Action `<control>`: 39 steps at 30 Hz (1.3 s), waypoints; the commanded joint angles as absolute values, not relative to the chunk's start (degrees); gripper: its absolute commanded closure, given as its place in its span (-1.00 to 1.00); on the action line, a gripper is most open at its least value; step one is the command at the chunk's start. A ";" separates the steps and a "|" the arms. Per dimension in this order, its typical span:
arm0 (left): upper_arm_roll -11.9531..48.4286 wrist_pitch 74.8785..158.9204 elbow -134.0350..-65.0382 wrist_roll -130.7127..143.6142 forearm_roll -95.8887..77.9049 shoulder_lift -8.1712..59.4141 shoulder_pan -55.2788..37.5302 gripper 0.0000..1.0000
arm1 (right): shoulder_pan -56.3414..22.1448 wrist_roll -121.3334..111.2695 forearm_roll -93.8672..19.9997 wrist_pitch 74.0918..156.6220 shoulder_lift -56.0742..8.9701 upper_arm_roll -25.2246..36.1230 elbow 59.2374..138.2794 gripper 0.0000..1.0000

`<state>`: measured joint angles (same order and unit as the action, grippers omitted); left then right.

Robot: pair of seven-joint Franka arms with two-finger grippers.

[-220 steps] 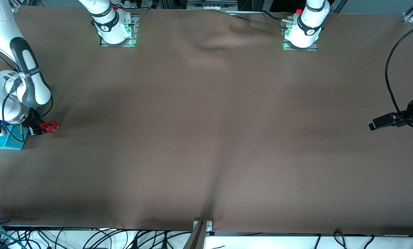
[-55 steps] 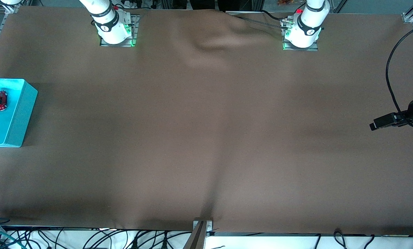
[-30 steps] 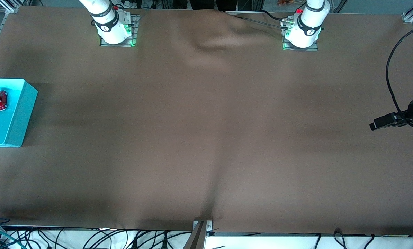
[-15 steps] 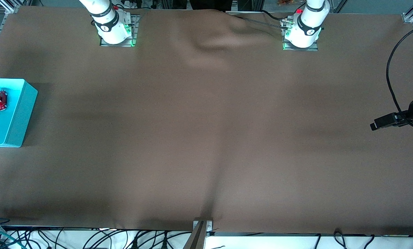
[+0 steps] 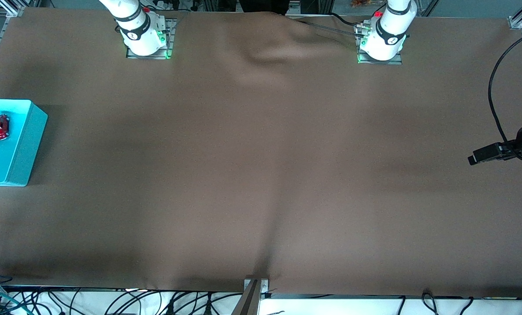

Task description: Wind red beetle toy and store in blue box

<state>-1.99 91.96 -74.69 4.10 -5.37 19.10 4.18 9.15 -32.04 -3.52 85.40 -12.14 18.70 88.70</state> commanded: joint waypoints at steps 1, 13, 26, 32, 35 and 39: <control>-2.11 91.05 -74.36 2.99 -4.92 18.63 4.22 -1.00 | 3.61 -31.20 -2.46 83.94 -8.35 20.83 91.05 -1.00; -2.02 90.97 -74.36 2.99 -4.92 18.63 4.22 -1.00 | -5.44 -31.02 -2.55 80.16 -3.78 23.20 91.76 -1.00; -2.02 91.05 -74.36 2.99 -4.92 18.63 4.22 -1.00 | -9.32 -18.82 -1.85 76.82 0.26 18.29 91.50 -1.00; -2.02 90.97 -74.36 2.99 -4.92 18.63 4.22 -1.00 | -9.23 -12.75 -1.14 75.41 0.88 13.89 91.23 -1.00; -2.02 91.05 -74.36 2.99 -4.92 18.63 4.22 -1.00 | -8.70 -10.90 -1.14 75.15 0.88 12.13 91.14 -1.00; -2.02 90.97 -74.36 2.99 -4.92 18.55 4.22 -1.00 | -7.56 -9.32 -1.14 75.23 0.79 10.55 91.14 -1.00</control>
<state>-1.99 91.96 -74.69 4.10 -5.37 19.10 4.20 -9.13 -11.49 -2.27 75.40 -0.76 12.53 89.54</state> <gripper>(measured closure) 0.000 0.000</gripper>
